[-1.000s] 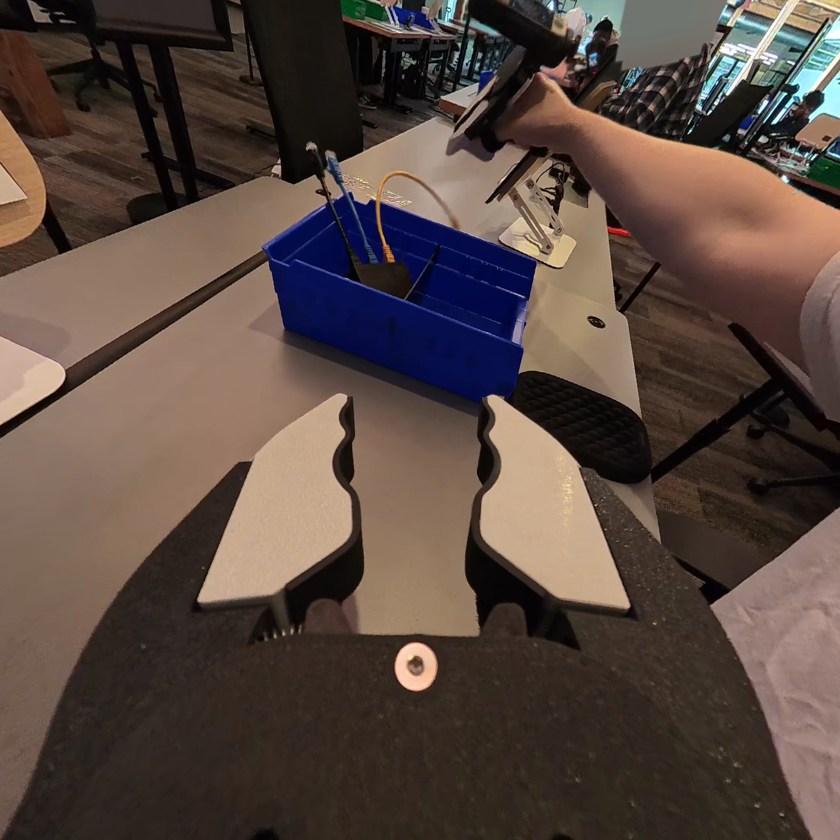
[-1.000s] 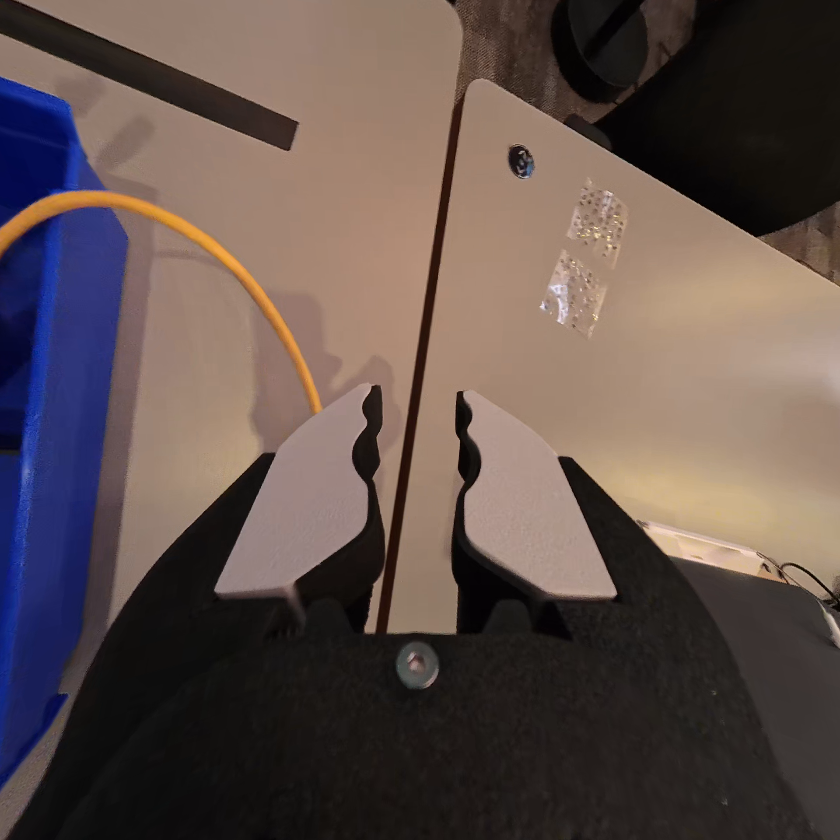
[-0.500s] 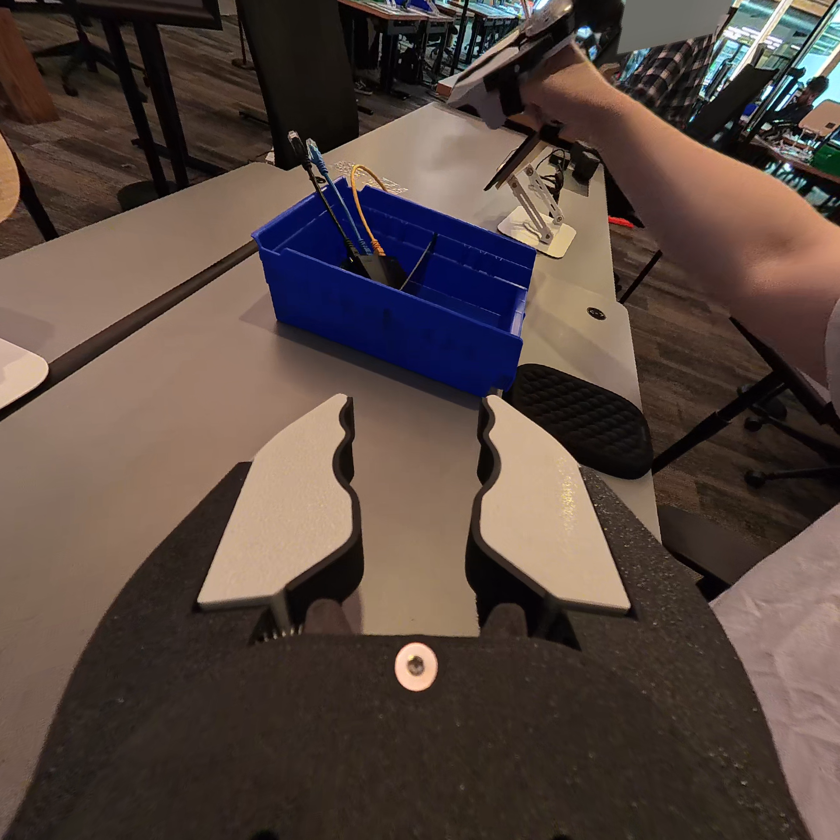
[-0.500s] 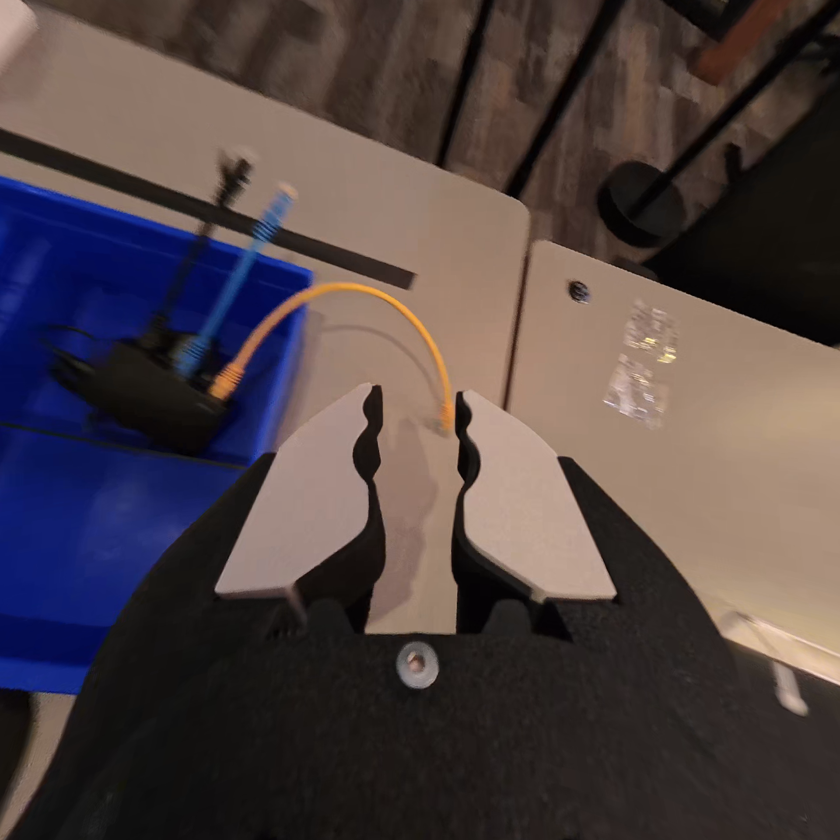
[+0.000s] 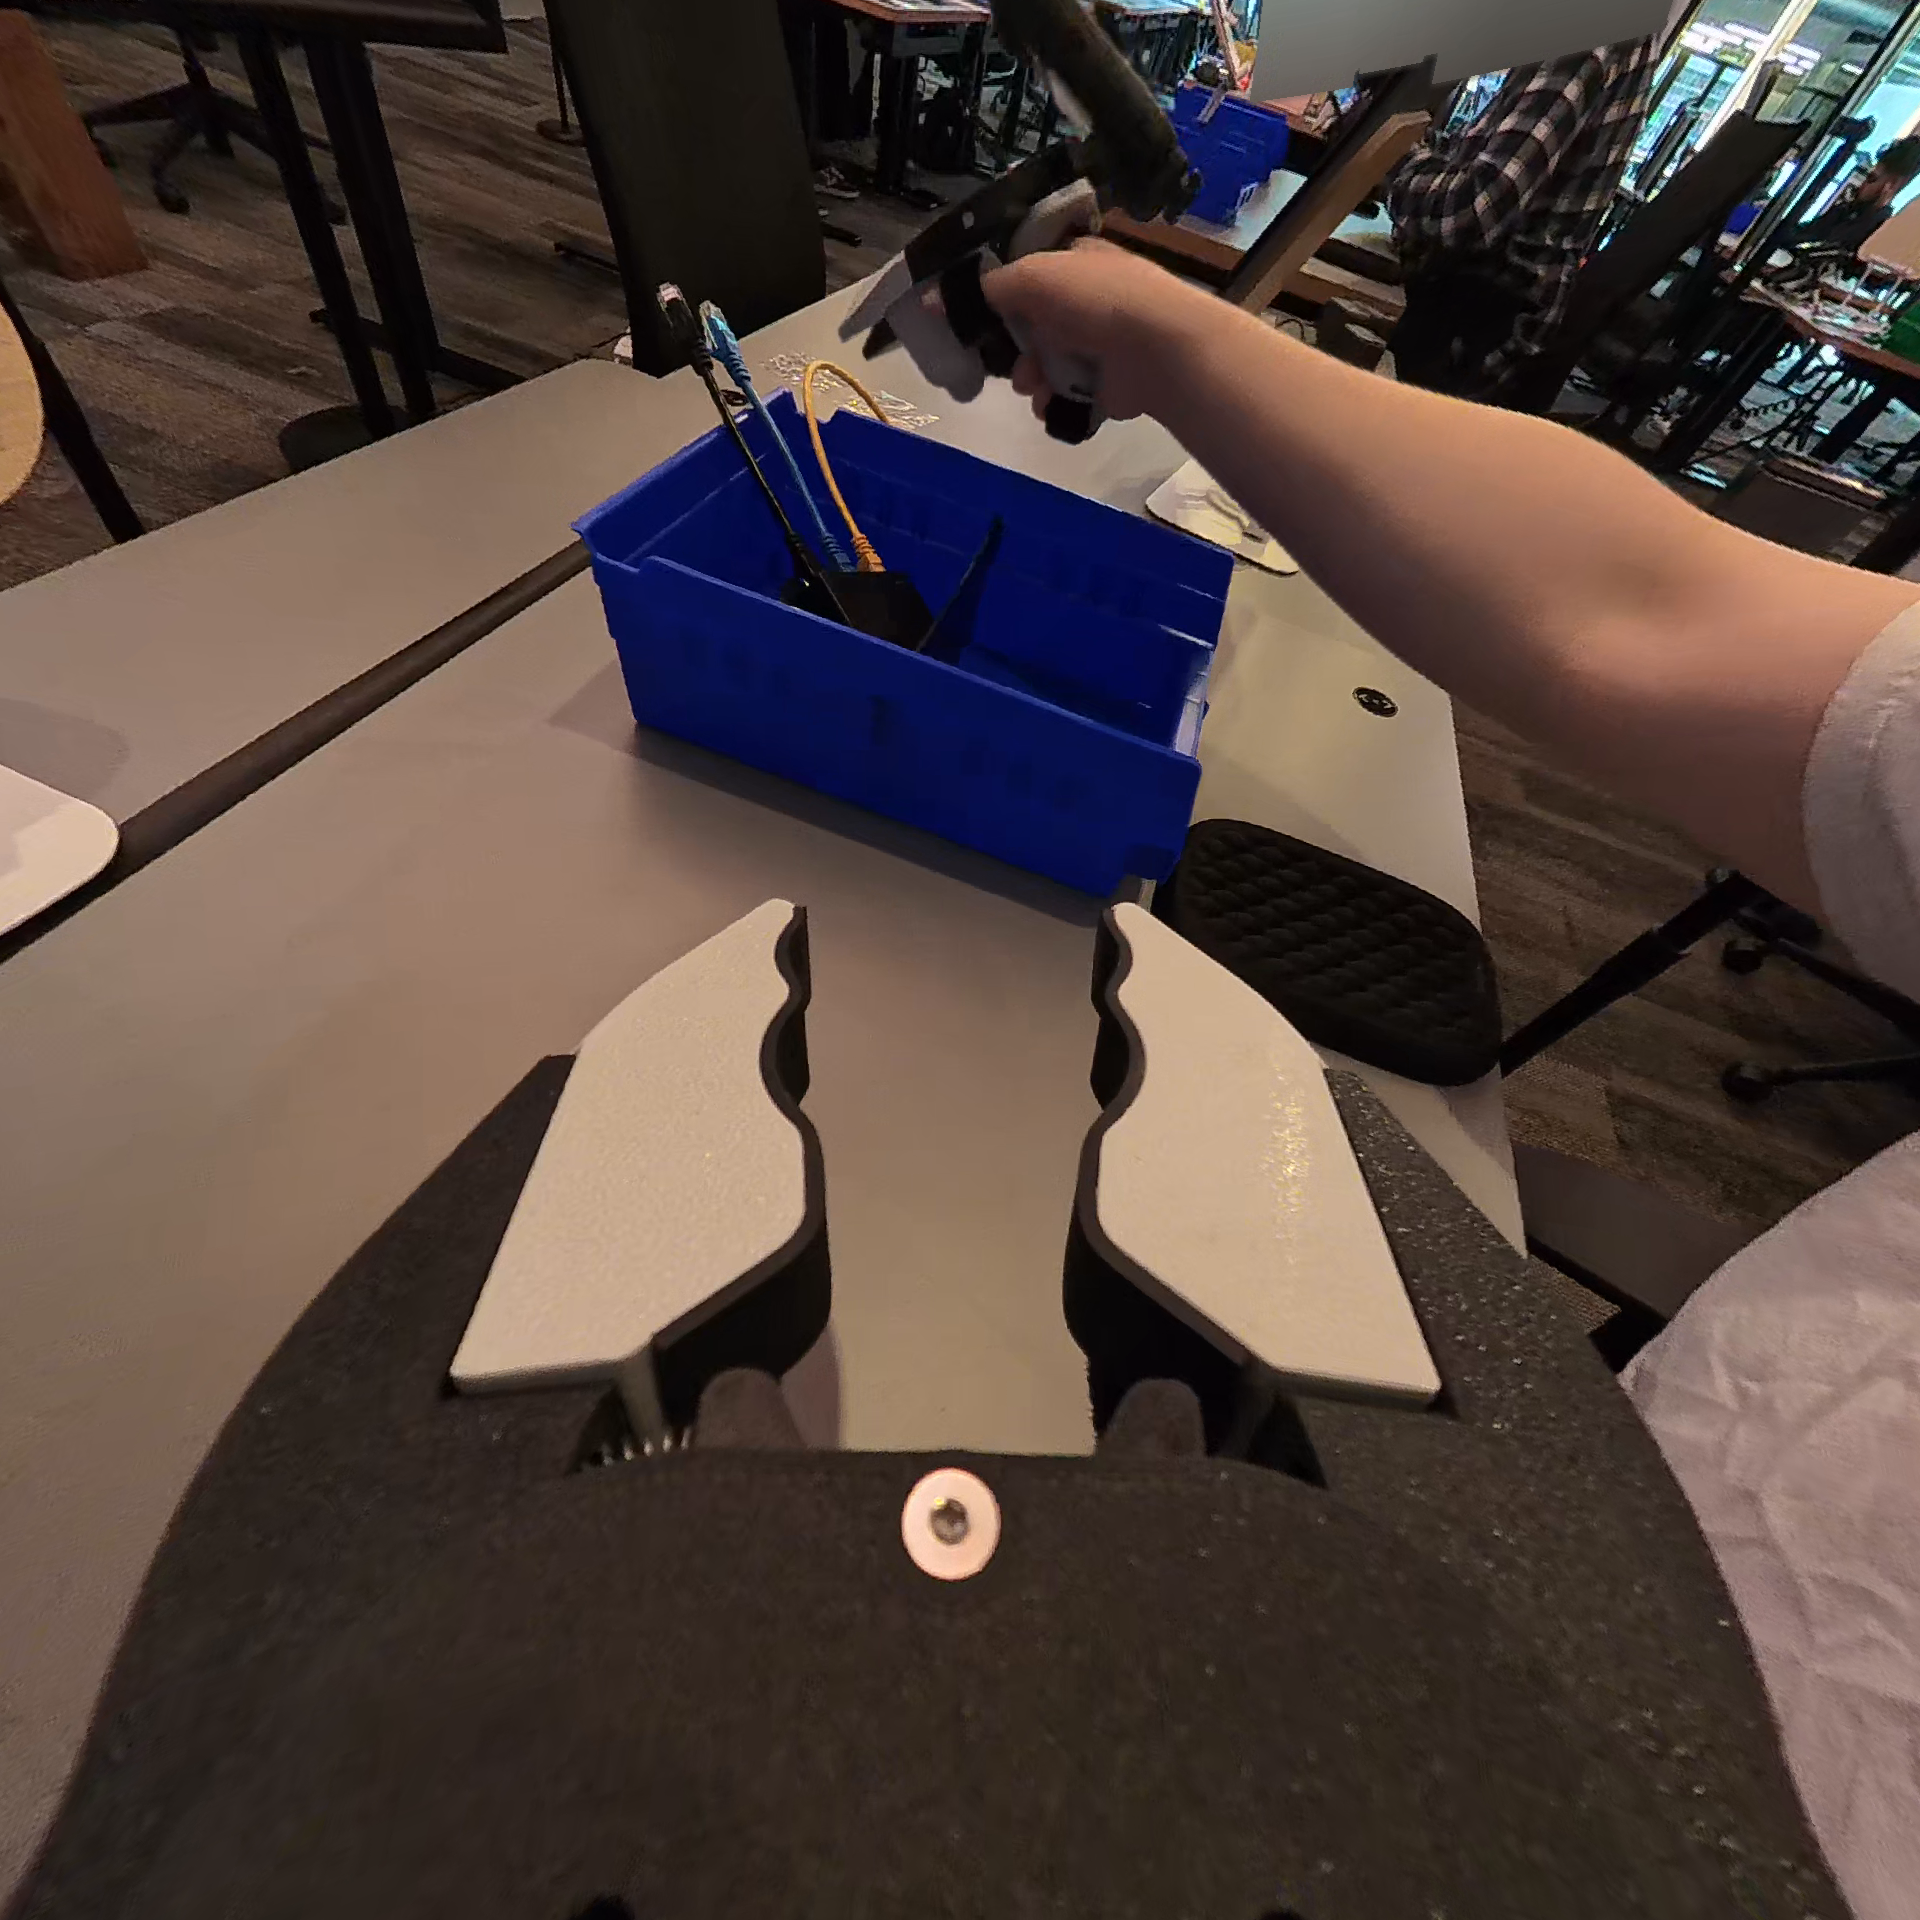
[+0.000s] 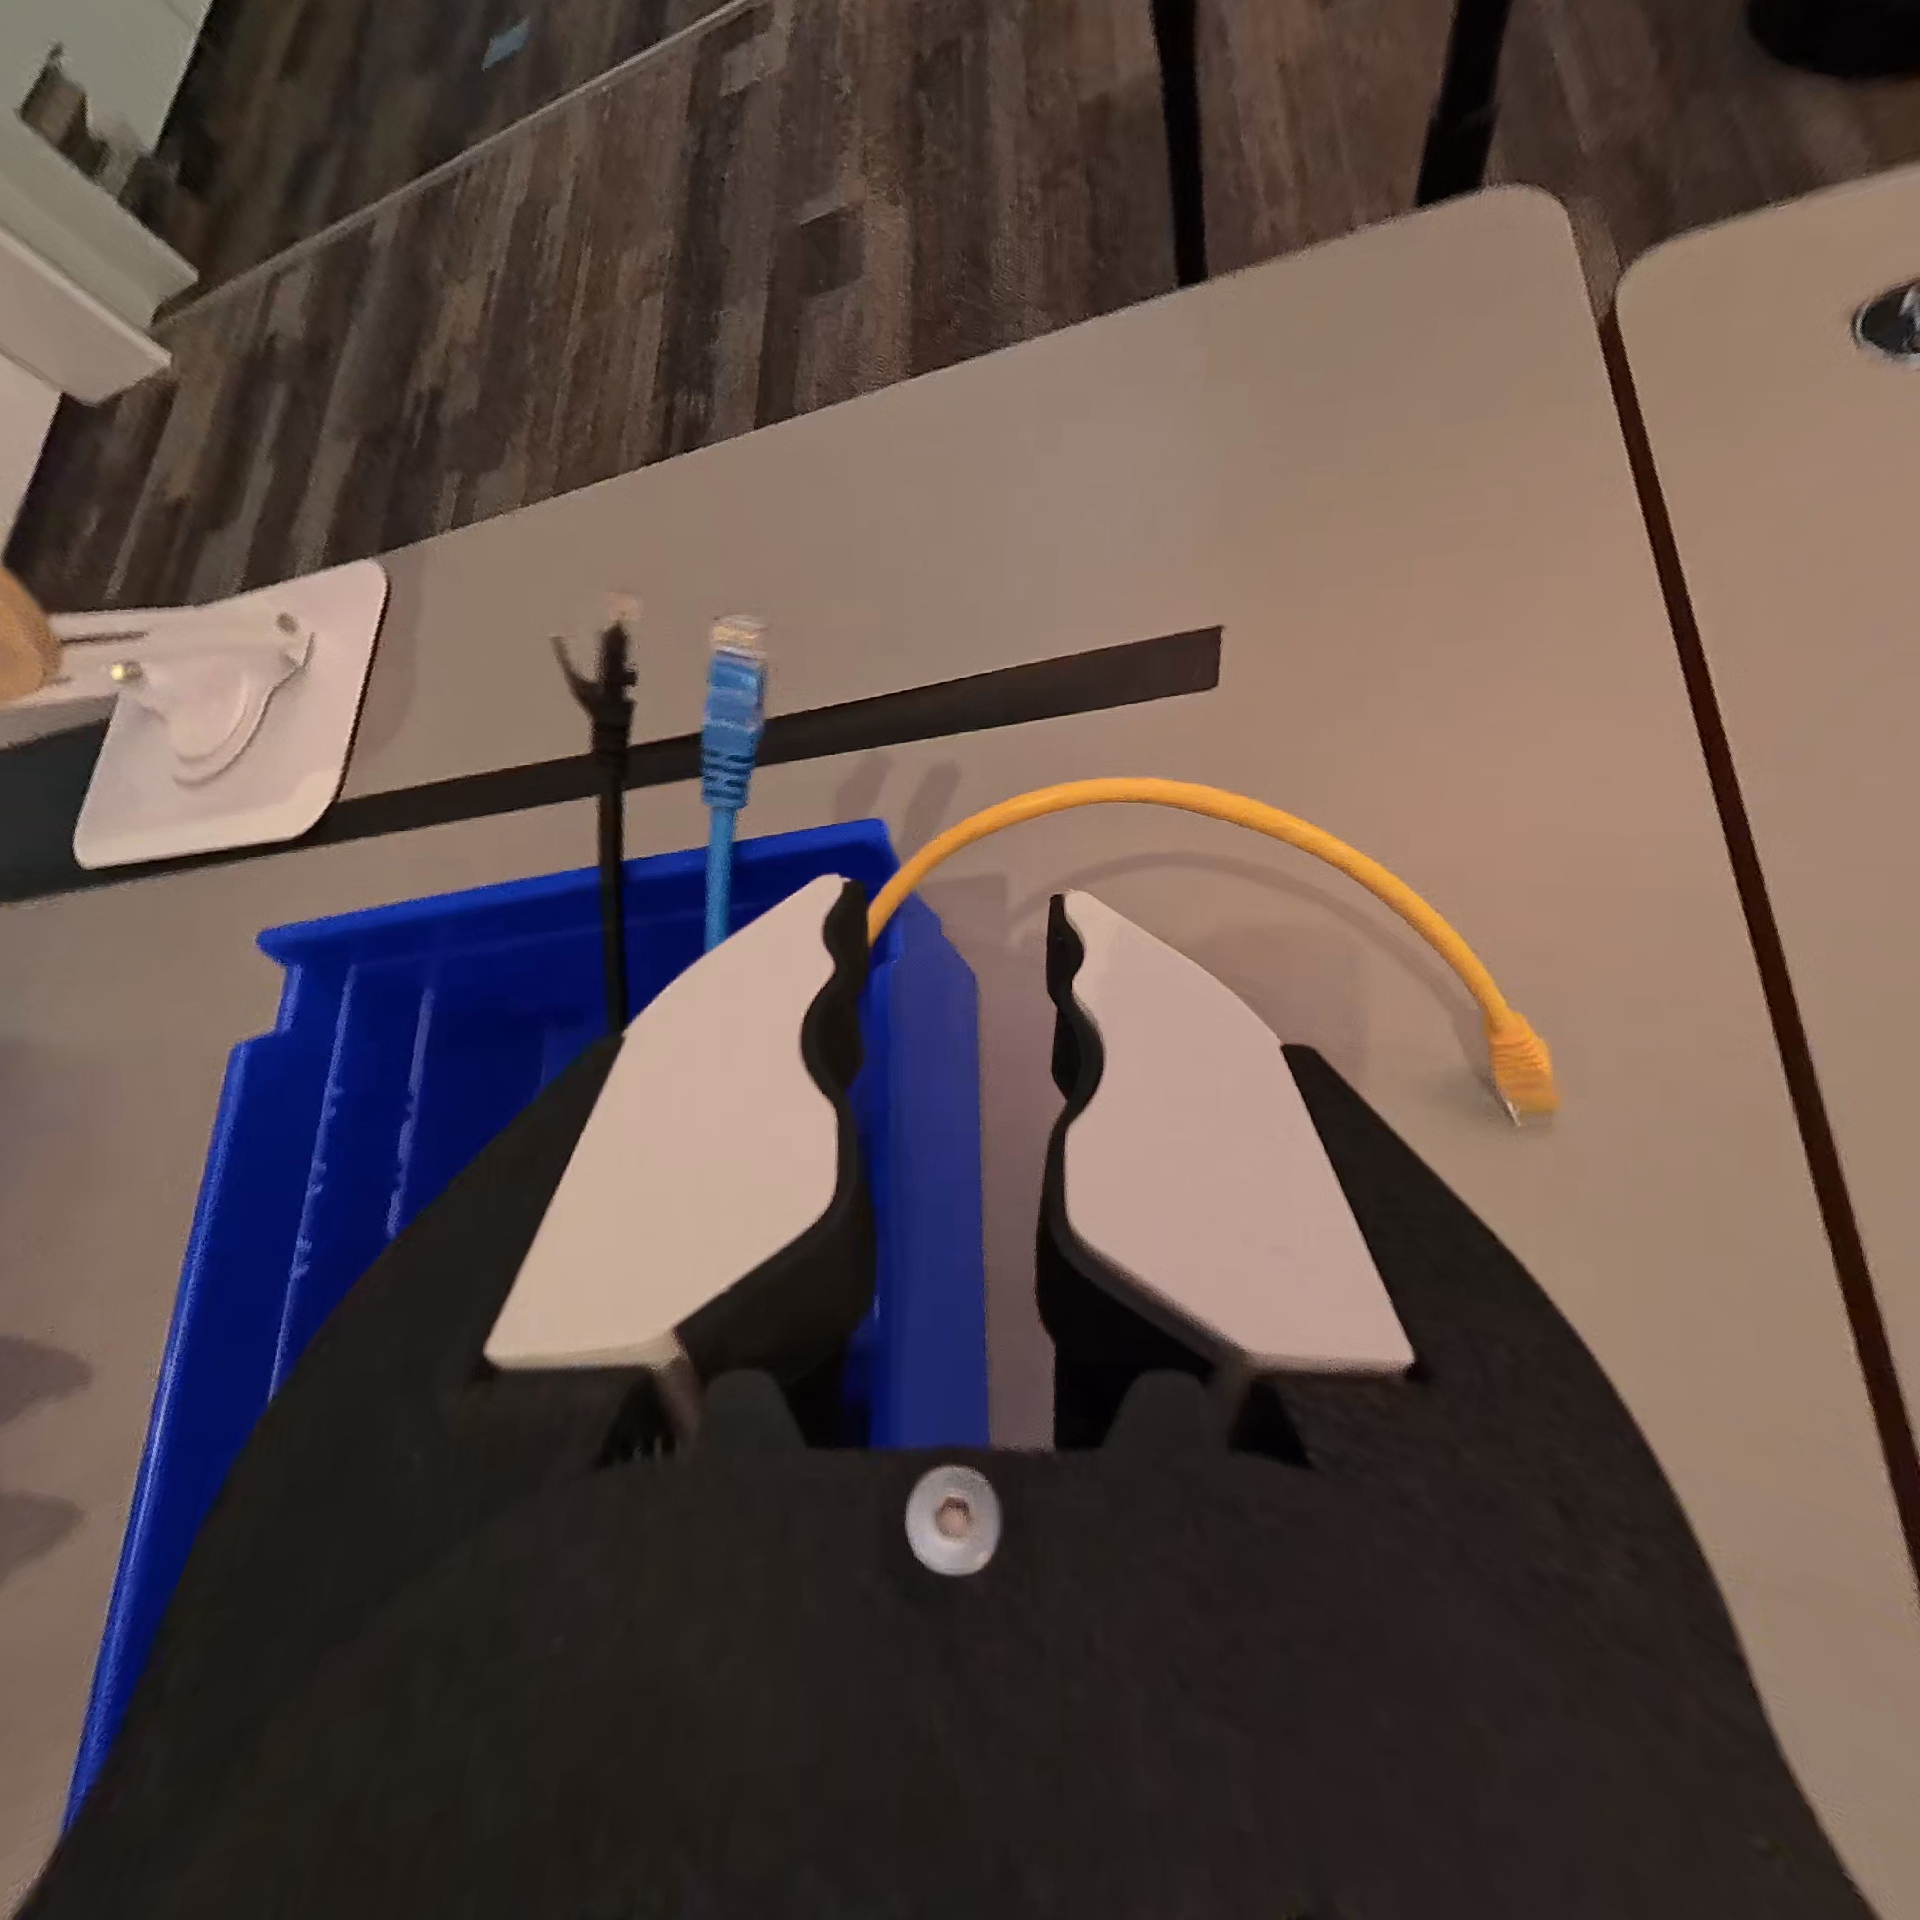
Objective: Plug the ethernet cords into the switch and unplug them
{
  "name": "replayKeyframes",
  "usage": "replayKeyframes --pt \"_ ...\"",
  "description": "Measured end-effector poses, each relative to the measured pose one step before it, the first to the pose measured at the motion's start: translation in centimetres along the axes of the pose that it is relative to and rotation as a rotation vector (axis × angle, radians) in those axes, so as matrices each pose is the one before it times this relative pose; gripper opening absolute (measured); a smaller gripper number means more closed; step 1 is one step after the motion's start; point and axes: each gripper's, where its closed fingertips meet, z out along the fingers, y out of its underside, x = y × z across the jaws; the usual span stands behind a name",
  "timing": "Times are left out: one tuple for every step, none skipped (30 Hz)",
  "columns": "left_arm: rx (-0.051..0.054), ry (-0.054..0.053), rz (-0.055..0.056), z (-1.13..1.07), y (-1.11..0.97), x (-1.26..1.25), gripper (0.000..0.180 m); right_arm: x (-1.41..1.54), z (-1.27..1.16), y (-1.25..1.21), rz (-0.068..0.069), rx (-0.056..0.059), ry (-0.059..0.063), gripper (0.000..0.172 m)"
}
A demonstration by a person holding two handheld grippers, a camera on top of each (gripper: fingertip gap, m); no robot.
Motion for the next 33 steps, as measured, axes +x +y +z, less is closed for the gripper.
replayKeyframes --pt "-0.0007 -0.0005 -0.0026 -0.010 0.027 -0.115 0.052 0.391 0.477 0.143 0.0305 -0.0082 0.0060 0.033" --pt "-0.0005 -0.0013 -0.0022 0.001 0.022 -0.117 0.052 0.363 0.488 0.200 0.0372 -0.0122 0.0040 0.036" --pt "-0.0006 -0.0014 -0.0023 0.003 0.031 -0.130 0.052 0.146 0.471 0.185 0.0411 -0.0124 -0.0103 0.036" --pt "-0.0005 -0.0007 -0.0026 0.001 0.020 -0.117 0.052 -0.054 0.445 0.104 0.0356 -0.0088 -0.0236 0.037" --pt "-0.0003 -0.0003 -0.0029 0.006 0.026 -0.111 0.052 -0.169 0.415 -0.002 0.0307 -0.0016 -0.0287 0.037" --pt "-0.0007 0.0000 -0.0027 0.016 0.039 -0.101 0.052 -0.143 0.370 -0.017 0.0252 -0.0033 -0.0244 0.036" --pt "-0.0017 -0.0005 -0.0024 0.027 0.051 -0.088 0.052 0.065 0.374 0.094 0.0164 -0.0131 -0.0075 0.038" --pt "-0.0025 -0.0007 -0.0018 0.035 0.065 -0.096 0.052 0.191 0.368 0.098 0.0062 -0.0150 0.0036 0.040" --pt "-0.0022 -0.0011 -0.0011 0.020 0.054 -0.074 0.052 0.029 0.340 -0.002 0.0042 -0.0082 -0.0056 0.039" --pt "-0.0019 -0.0016 -0.0004 0.019 0.043 -0.074 0.052 -0.279 0.298 -0.100 0.0085 -0.0018 -0.0253 0.035" --pt "-0.0009 -0.0017 -0.0001 0.004 0.030 -0.066 0.052 -0.466 0.219 -0.218 0.0105 0.0082 -0.0336 0.027" --pt "-0.0001 -0.0018 -0.0005 -0.015 0.005 -0.072 0.052 -0.526 0.145 -0.255 -0.0011 0.0129 -0.0309 0.015" --pt "0.0003 -0.0014 -0.0012 -0.022 0.003 -0.063 0.052 -0.564 0.130 -0.093 -0.0177 0.0035 -0.0272 0.013" --pt "0.0013 -0.0010 -0.0019 -0.031 -0.027 -0.059 0.052 -0.358 0.044 -0.017 -0.0266 -0.0002 -0.0050 0.012" --pt "0.0017 -0.0002 -0.0025 -0.028 -0.030 -0.036 0.052 -0.256 -0.054 -0.043 -0.0429 0.0026 0.0125 0.012" --pt "0.0015 0.0014 -0.0023 -0.030 -0.025 -0.006 0.052 -0.407 -0.092 -0.054 -0.0608 0.0024 0.0130 0.012" --pt "0.0014 0.0025 -0.0011 -0.003 -0.027 0.031 0.052 -0.583 -0.116 -0.086 -0.0637 0.0034 0.0089 0.012" --pt "0.0007 0.0023 0.0001 0.011 -0.019 0.043 0.051 -0.704 -0.133 -0.131 -0.0609 0.0038 0.0066 0.011" --pt "-0.0006 0.0022 0.0006 0.042 0.004 0.078 0.052 -0.878 -0.140 -0.165 -0.0604 0.0018 -0.0008 0.011" --pt "-0.0023 0.0026 0.0011 0.065 0.040 0.096 0.052 -0.968 -0.168 -0.221 -0.0562 0.0015 -0.0028 0.010" --pt "-0.0034 0.0029 0.0019 0.073 0.045 0.128 0.052 -0.959 -0.225 -0.256 -0.0471 0.0007 -0.0004 0.010" --pt "-0.0030 0.0023 0.0025 0.054 0.044 0.145 0.052 -0.938 -0.282 -0.303 -0.0374 -0.0002 0.0008 0.009" --pt "-0.0018 0.0021 0.0032 0.043 0.007 0.153 0.052 -1.035 -0.297 -0.371 -0.0356 0.0038 -0.0071 0.009" --pt "-0.0007 0.0021 0.0039 0.007 -0.009 0.168 0.052 -1.139 -0.308 -0.377 -0.0296 0.0058 -0.0159 0.009" --pt "0.0006 0.0014 0.0044 -0.016 -0.057 0.164 0.052 -0.992 -0.300 -0.325 -0.0262 0.0025 -0.0086 0.009" --pt "0.0027 0.0009 0.0041 -0.045 -0.092 0.150 0.052 -0.908 -0.274 -0.235 -0.0301 -0.0010 -0.0038 0.008" --pt "0.0037 0.0010 0.0029 -0.070 -0.111 0.131 0.052 -0.827 -0.233 -0.148 -0.0291 -0.0019 -0.0006 0.008" --pt "0.0038 0.0014 0.0019 -0.069 -0.118 0.124 0.052 -0.670 -0.164 -0.038 -0.0299 -0.0043 0.0046 0.008" --pt "0.0035 0.0012 0.0016 -0.081 -0.115 0.103 0.051 -0.524 -0.091 0.104 -0.0197 -0.0116 0.0060 0.008" --pt "0.0025 0.0010 0.0013 -0.049 -0.083 0.107 0.051 -0.571 -0.030 0.156 -0.0010 -0.0121 -0.0077 0.007" --pt "0.0021 0.0029 0.0014 -0.051 -0.076 0.142 0.051 -0.642 0.009 0.118 0.0185 -0.0060 -0.0229 0.007" --pt "0.0023 0.0039 0.0013 -0.040 -0.080 0.165 0.051 -0.714 0.026 0.013 0.0328 0.0032 -0.0358 0.006" --pt "0.0020 0.0028 0.0024 -0.022 -0.075 0.173 0.051 -0.652 0.023 -0.057 0.0356 0.0086 -0.0345 0.005"
